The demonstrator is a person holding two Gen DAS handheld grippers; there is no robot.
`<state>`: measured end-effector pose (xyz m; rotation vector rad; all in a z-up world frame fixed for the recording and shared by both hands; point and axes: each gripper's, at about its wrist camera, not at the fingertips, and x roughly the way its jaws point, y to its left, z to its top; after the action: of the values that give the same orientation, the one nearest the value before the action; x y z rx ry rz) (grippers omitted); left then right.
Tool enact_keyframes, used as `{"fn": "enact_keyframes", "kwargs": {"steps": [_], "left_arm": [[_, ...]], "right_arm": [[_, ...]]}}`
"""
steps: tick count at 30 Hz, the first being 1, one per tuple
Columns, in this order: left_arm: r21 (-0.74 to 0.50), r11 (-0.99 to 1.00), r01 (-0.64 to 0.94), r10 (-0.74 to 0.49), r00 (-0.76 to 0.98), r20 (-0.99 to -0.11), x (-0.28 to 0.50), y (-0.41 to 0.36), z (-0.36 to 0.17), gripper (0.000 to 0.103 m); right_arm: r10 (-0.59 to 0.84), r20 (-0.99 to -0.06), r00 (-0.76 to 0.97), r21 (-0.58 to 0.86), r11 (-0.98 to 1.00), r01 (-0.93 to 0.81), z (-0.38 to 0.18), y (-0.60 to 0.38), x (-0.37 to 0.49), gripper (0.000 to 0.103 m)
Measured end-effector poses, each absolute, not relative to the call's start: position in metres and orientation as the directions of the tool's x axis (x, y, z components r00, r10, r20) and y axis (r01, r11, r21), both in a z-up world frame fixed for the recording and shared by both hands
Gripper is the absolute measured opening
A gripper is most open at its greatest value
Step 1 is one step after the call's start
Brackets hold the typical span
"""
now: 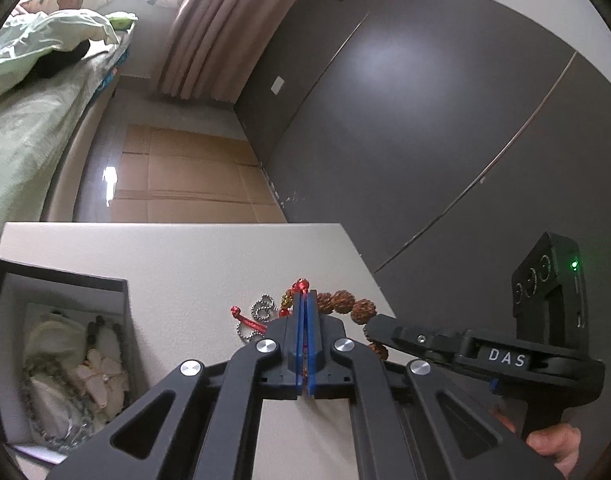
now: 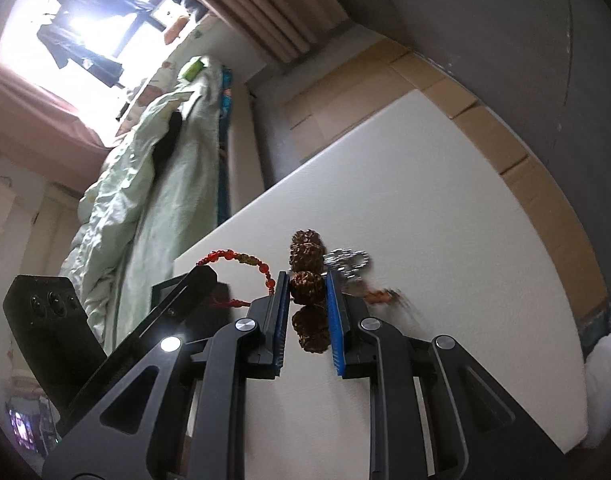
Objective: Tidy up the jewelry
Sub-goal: 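Drop the red string bracelet into the box with the left gripper while the right lifts the brown bracelet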
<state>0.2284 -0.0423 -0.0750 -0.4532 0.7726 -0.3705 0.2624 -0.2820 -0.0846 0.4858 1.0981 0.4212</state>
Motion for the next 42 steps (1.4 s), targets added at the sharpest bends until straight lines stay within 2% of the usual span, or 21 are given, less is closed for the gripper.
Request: {"fn": "enact_keyframes", "kwargs": {"steps": [21, 26, 32, 33, 34, 36, 42], "left_arm": [[-0.51, 0.856, 0.084, -0.388, 0.757, -0.526, 0.155, 0.024, -0.028, 0.0], [-0.497, 0.867, 0.043, -0.348, 0.767, -0.54, 0.145, 0.041, -0.03, 0.0], [-0.49, 0.871, -0.037, -0.305, 0.742, -0.598, 0.144, 0.062, -0.047, 0.0], [-0.485, 0.873, -0.056, -0.296, 0.73, -0.617, 0.145, 0.064, -0.052, 0.009], [-0.484, 0.871, -0.081, -0.287, 0.716, -0.636, 0.146, 0.067, -0.056, 0.034], [-0.495, 0.86, -0.128, -0.255, 0.731, -0.632, 0.138, 0.078, -0.058, 0.063], [-0.458, 0.877, -0.144, -0.202, 0.755, -0.624, 0.126, 0.093, -0.048, 0.063]], "right_arm": [[0.668, -0.563, 0.487, 0.653, 0.721, -0.233, -0.036, -0.27, 0.219, 0.019], [0.694, -0.511, 0.508, 0.663, 0.694, -0.281, -0.024, -0.259, 0.207, 0.019], [0.724, -0.459, 0.515, 0.675, 0.662, -0.328, -0.016, -0.243, 0.2, 0.019], [0.728, -0.454, 0.513, 0.675, 0.657, -0.335, -0.016, -0.24, 0.199, 0.019], [0.734, -0.451, 0.508, 0.675, 0.653, -0.345, -0.015, -0.235, 0.198, 0.019], [0.743, -0.445, 0.5, 0.674, 0.646, -0.359, -0.015, -0.228, 0.197, 0.019], [0.762, -0.442, 0.473, 0.679, 0.629, -0.378, -0.019, -0.207, 0.196, 0.019]]}}
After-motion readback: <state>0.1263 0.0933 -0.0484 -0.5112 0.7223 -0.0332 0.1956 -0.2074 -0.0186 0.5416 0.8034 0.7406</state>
